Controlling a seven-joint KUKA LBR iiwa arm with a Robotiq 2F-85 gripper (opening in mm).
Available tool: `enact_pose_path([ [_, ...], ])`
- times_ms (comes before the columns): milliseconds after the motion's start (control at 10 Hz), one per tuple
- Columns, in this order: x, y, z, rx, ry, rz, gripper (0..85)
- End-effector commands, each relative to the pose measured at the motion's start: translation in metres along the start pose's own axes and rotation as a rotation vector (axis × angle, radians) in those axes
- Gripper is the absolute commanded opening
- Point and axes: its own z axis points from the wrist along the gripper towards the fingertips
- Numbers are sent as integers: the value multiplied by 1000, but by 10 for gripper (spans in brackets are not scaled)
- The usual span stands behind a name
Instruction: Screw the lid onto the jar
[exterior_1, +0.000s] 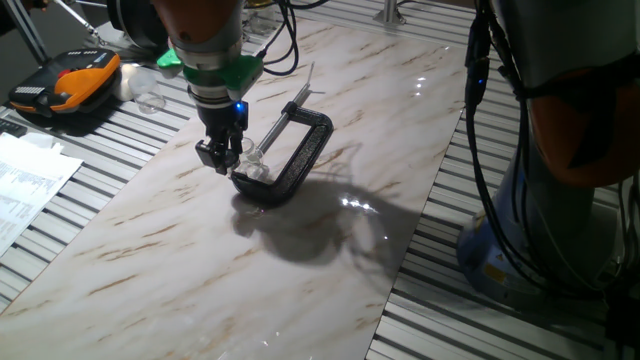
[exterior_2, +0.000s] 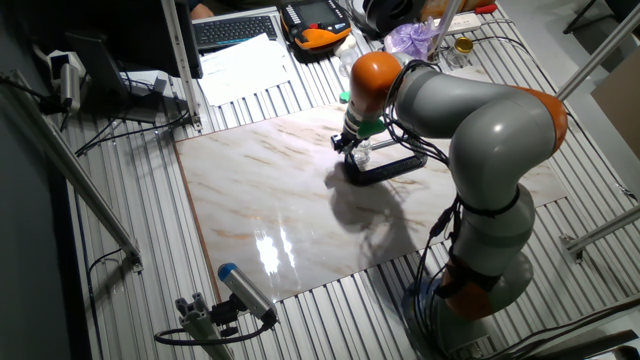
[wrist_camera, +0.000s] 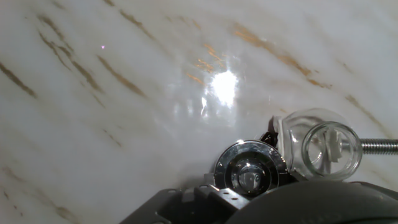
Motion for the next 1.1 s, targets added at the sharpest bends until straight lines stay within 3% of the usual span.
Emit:
enact_pose_path([
  [0, -1, -1, 0, 0, -1, 7, 0],
  [400, -4, -9, 1, -11, -12, -10, 0],
  [1000, -5, -27, 0, 6, -8, -34, 0],
])
